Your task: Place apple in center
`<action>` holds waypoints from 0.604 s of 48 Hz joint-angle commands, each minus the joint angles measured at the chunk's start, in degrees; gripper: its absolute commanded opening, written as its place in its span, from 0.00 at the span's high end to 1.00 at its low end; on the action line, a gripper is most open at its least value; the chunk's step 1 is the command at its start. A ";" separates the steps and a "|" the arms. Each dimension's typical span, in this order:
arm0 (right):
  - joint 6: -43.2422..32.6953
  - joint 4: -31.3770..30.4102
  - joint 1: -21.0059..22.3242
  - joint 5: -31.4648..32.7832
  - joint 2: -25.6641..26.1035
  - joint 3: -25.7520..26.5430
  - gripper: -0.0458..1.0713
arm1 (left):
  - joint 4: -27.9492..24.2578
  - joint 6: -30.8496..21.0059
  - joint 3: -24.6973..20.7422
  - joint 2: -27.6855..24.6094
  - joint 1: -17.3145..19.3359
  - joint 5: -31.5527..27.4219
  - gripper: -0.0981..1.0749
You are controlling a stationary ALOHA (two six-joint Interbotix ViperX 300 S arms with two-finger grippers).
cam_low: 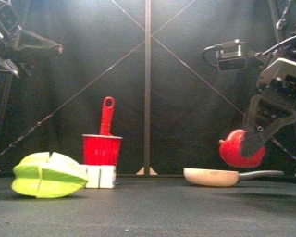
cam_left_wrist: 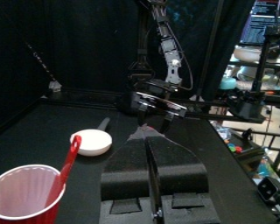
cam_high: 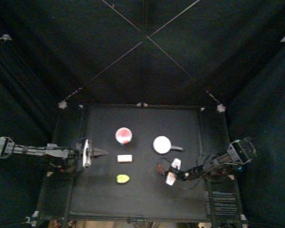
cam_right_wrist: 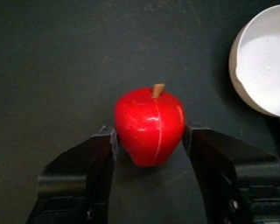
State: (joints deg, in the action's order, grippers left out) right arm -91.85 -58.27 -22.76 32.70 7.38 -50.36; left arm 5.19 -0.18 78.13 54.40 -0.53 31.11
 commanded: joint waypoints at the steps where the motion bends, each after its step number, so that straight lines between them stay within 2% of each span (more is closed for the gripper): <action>1: 0.09 -0.18 0.09 0.35 1.23 1.49 0.32 | -0.09 -0.09 -0.79 -0.35 0.09 0.53 0.91; 8: 1.32 -1.49 0.35 0.44 1.05 2.55 0.32 | 0.00 -0.09 -0.79 -0.35 0.09 0.53 0.91; 14: 5.62 -2.90 0.44 0.44 0.44 4.57 0.32 | -0.09 -0.09 -0.79 -0.35 0.09 0.53 0.91; 29: 15.38 -2.72 1.58 0.09 -5.27 10.46 0.32 | 0.00 -0.09 -0.53 -0.35 0.09 0.53 0.91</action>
State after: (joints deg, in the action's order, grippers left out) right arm -77.52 -61.00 -21.80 32.87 2.46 -42.28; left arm 5.19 -0.18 78.31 54.40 -0.53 31.11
